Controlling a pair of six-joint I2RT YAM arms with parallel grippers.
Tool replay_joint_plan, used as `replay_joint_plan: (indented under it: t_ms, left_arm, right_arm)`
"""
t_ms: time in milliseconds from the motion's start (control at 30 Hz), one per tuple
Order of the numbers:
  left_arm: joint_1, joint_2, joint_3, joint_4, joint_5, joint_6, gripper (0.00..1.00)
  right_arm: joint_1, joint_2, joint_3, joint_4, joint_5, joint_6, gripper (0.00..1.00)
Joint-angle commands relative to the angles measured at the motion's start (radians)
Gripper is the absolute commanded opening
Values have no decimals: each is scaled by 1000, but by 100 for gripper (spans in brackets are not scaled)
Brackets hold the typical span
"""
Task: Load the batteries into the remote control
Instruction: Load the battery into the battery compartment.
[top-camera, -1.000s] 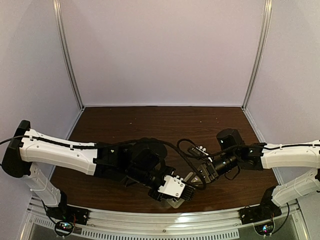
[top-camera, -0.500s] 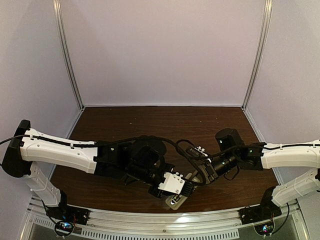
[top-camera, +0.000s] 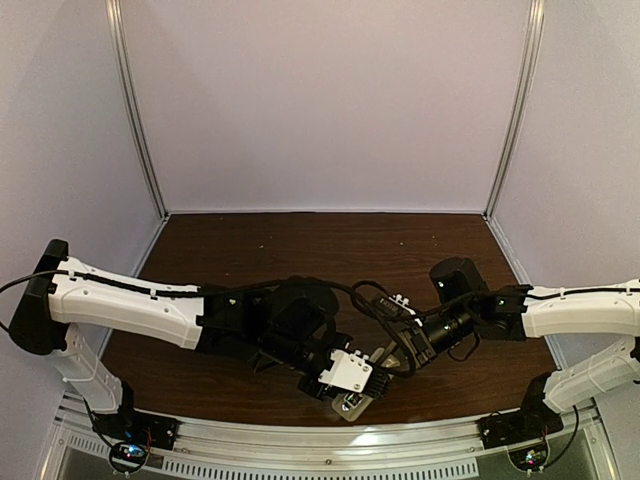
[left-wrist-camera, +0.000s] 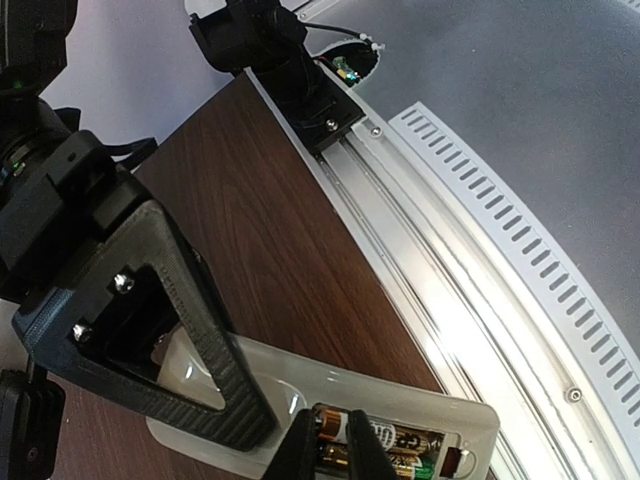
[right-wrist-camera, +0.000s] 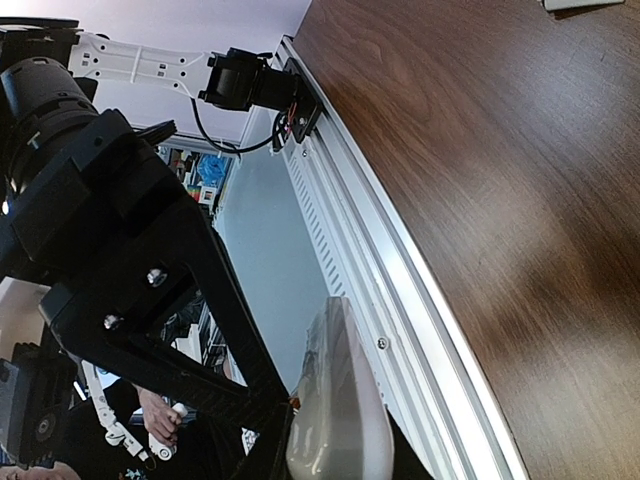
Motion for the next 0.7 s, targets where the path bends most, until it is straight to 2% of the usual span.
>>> replay_joint_plan:
  t_ms: [0, 200, 667]
  left_arm:
    - [5, 20, 20, -25, 9, 7, 10]
    - [4, 36, 21, -51, 10, 16, 6]
    - [5, 66, 18, -86, 33, 14, 6]
  right_arm:
    - [10, -8, 35, 16, -10, -13, 0]
    - [10, -13, 47, 14, -18, -13, 0]
    - [9, -39, 68, 3, -24, -16, 0]
